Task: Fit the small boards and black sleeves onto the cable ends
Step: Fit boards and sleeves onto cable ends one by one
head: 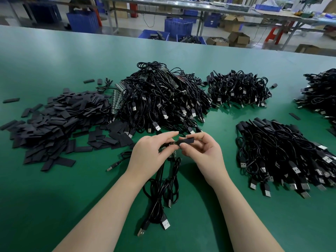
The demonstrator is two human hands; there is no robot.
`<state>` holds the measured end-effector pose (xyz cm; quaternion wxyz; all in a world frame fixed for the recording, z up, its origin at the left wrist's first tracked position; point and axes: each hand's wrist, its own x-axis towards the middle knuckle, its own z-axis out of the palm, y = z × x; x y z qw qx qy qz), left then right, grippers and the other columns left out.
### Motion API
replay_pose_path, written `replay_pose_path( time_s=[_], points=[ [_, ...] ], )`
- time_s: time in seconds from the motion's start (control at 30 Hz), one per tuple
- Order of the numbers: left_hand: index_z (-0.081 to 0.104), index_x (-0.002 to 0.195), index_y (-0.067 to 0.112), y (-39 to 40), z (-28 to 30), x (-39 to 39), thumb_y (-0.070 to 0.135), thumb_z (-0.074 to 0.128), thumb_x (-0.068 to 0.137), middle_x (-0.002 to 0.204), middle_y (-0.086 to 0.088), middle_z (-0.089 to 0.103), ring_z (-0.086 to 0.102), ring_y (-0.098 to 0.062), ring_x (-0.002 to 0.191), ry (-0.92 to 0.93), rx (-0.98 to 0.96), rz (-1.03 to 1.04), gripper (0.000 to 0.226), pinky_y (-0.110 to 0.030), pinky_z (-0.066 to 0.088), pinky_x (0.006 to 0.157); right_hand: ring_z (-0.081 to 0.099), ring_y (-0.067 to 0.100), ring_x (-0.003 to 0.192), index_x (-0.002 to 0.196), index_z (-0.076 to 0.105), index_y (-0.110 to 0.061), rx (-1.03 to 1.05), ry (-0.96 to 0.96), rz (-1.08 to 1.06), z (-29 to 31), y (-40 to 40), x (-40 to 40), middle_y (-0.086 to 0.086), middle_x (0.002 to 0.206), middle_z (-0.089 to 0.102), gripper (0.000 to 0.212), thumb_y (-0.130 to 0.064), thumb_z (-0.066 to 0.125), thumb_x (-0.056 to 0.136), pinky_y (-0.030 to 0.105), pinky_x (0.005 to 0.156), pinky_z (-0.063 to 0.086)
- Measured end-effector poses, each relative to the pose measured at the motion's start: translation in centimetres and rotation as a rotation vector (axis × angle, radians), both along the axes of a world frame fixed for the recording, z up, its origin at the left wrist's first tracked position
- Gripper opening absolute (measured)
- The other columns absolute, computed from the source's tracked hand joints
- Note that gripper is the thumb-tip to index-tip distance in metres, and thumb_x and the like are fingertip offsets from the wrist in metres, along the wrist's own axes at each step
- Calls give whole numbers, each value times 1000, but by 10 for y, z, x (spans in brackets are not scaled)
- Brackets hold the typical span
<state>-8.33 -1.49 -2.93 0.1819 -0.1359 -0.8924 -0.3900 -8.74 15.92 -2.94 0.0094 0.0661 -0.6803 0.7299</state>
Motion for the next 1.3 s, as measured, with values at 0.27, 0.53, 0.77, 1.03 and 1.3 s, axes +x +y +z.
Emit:
replay_pose_path(
  time_s=[0.27,0.53,0.77,1.03,1.3],
  points=[
    [60,128,37,2,5,2,40,73,83,110,25,67,58,0,102,25,-9,-27,47,-18,43,91,73,22,86,91,71,-22,-148,-41,-8,1,-3,2,12,93,77,19,-4,74,84,28,77,57],
    [76,96,24,-5,3,-2,28,78,81,91,17,70,62,1,90,98,18,59,15,-34,53,81,67,20,81,84,74,-30,-222,-90,-58,1,-6,0,12,83,73,22,-8,75,84,29,77,56],
    [78,93,19,-1,2,1,27,71,84,89,12,74,68,-5,85,182,-11,23,14,-39,56,76,70,20,82,92,70,-20,-136,-64,-49,-2,-6,1,16,89,75,19,-3,75,85,32,82,57],
    [77,90,19,1,3,-1,28,68,85,81,11,73,68,-8,74,268,-117,-7,13,-37,53,69,66,19,75,89,72,-21,-180,-62,-97,-6,-8,0,22,81,66,18,-3,76,83,35,87,57],
    [78,87,17,-2,1,-2,31,63,88,76,6,73,69,-13,72,374,-157,-5,20,-38,51,62,66,18,72,94,68,-15,-129,-73,-65,-6,-8,0,23,78,67,16,-8,78,82,42,90,55]
  ],
)
